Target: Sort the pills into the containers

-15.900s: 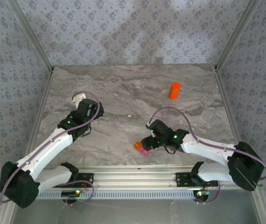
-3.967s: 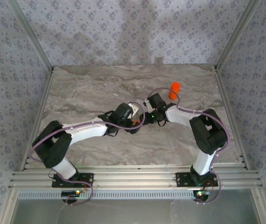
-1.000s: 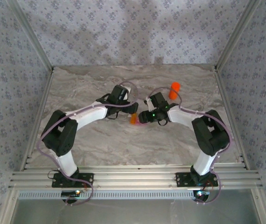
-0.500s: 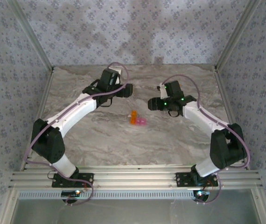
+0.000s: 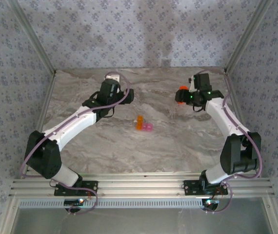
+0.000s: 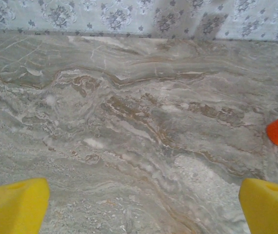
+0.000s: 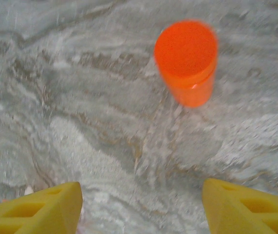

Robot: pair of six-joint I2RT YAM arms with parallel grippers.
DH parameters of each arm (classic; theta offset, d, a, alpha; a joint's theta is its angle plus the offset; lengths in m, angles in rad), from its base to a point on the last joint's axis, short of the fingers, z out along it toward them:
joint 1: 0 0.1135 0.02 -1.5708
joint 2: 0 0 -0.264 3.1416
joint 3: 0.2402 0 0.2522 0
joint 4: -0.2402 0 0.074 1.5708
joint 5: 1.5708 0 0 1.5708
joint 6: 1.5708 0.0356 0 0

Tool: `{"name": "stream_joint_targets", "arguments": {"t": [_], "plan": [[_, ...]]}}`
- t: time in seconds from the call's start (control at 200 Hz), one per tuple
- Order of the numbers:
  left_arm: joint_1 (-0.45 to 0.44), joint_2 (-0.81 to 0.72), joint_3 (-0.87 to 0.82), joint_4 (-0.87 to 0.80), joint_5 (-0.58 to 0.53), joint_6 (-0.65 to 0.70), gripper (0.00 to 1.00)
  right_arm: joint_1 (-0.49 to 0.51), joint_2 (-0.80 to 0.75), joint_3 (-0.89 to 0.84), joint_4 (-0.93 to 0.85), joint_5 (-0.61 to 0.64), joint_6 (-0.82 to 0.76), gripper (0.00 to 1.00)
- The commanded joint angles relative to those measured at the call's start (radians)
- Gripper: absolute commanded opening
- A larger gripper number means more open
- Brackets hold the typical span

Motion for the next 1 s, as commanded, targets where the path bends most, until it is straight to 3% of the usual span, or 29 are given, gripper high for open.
{"name": "stream_joint_targets", "arguments": {"t": [0.0, 0.275, 0.55, 0.995], "plan": [[0.012, 0.011, -0.048, 0.182, -0.038, -0.011, 0.99, -0.031, 0.058, 0.053, -0.051, 0.040, 0.022, 0.68], [0.051, 0.147, 0.035, 0.236, 0.032, 0.028, 0.99, -0.031, 0.233, 0.231, -0.086, 0.152, 0.007, 0.69], [0.079, 0.229, 0.048, 0.314, 0.151, -0.013, 0.99, -0.023, 0.397, 0.398, -0.086, 0.190, -0.042, 0.78], [0.088, 0.327, 0.137, 0.239, 0.141, -0.042, 0.99, -0.017, 0.497, 0.432, -0.095, 0.170, -0.073, 0.74]]}}
